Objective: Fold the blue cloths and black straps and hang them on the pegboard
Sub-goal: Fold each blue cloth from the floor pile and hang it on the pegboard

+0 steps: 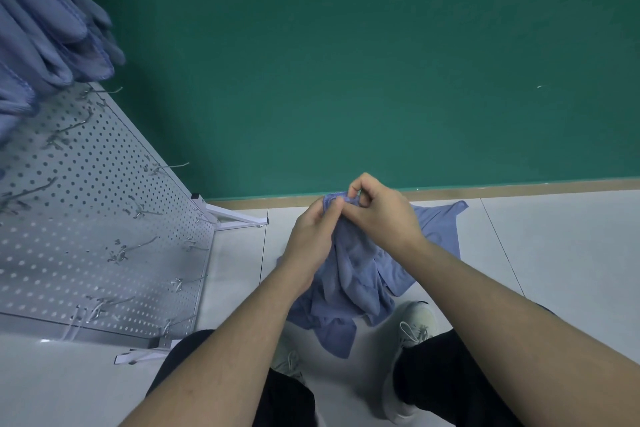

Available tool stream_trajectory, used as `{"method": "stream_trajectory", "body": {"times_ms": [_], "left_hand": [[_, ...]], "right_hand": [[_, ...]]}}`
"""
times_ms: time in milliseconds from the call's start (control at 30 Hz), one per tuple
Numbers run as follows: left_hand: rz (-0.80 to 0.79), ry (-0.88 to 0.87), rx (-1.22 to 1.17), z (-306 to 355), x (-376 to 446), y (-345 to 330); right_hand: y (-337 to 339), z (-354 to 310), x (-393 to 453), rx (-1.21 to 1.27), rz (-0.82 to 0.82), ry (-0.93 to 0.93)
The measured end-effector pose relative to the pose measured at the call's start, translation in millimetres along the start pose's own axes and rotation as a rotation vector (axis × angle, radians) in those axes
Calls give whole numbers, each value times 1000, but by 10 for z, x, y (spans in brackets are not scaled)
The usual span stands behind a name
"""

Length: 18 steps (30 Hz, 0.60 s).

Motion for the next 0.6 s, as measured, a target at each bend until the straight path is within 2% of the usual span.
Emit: {"method": "stream_trajectory", "body": {"times_ms": [167, 300, 433, 533, 600], "left_hand": [[71, -43, 180, -14, 31, 88], [153, -116, 265, 30, 36, 155], [210, -178, 296, 46, 46, 190], [254, -180, 270, 44, 58, 238], [296, -180, 261, 52, 78, 292]], "right_hand": [[-44, 20, 7, 34, 18, 160], [-49, 61, 71, 34, -128, 308], [-4, 135, 88, 18, -271, 218], [112, 190, 99, -24, -251, 190], [196, 244, 128, -148, -221, 177]]}}
Point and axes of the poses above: each hand's wrist, its own x-axis towards the middle knuckle, its own y-axis out of the back of the hand, z = x × y, the point moved 3 cm from there along x, towards the middle knuckle
